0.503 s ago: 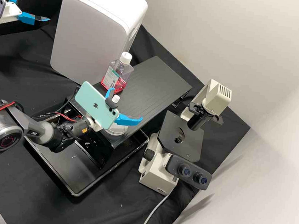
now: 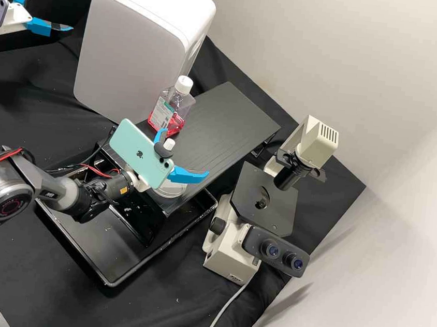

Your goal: Remove the lid from the petri dish

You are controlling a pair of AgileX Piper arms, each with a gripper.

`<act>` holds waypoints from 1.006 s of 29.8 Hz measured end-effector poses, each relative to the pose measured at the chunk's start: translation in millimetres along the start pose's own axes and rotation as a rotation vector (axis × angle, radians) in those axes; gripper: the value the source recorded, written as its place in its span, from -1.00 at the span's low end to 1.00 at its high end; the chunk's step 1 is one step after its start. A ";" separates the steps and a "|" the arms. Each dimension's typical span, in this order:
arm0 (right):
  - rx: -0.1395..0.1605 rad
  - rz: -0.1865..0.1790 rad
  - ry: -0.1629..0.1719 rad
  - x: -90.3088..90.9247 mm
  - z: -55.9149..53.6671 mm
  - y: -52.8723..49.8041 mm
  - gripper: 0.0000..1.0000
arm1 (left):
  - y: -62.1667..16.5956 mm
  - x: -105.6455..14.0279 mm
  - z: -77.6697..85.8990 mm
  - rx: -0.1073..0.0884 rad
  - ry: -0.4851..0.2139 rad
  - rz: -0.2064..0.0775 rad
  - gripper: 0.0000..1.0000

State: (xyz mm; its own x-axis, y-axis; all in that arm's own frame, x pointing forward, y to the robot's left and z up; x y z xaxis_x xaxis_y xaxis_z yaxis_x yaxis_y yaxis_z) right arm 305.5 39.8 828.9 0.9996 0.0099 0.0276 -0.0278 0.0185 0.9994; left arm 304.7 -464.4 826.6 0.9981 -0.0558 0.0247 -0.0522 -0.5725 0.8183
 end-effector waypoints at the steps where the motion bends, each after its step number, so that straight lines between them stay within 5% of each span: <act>1: 0.000 0.000 0.000 0.0 0.0 0.0 1.00 | -1.5 -1.6 2.3 -0.006 -0.011 -0.007 1.00; 6: 0.000 0.000 0.000 0.0 0.0 0.0 1.00 | -5.2 -13.0 17.4 -0.056 -0.073 -0.031 1.00; 18: 0.000 0.000 0.000 0.0 0.0 0.0 1.00 | -24.4 -53.1 57.2 -0.117 -0.277 -0.086 1.00; 24: 0.000 0.000 0.000 0.0 0.0 0.0 1.00 | -34.1 -72.2 67.3 -0.134 -0.369 -0.094 1.00; 30: 0.000 0.000 0.000 0.0 0.0 0.0 1.00 | -45.4 -88.6 79.6 -0.130 -0.451 -0.152 1.00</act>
State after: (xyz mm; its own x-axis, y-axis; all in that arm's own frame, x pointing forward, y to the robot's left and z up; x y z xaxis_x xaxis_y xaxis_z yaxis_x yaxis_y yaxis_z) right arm 305.5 39.8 828.9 0.9996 0.0099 0.0276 -0.0278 0.0185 0.9994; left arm 216.1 -498.6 741.5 0.8795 -0.3444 -0.3285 0.1265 -0.4961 0.8590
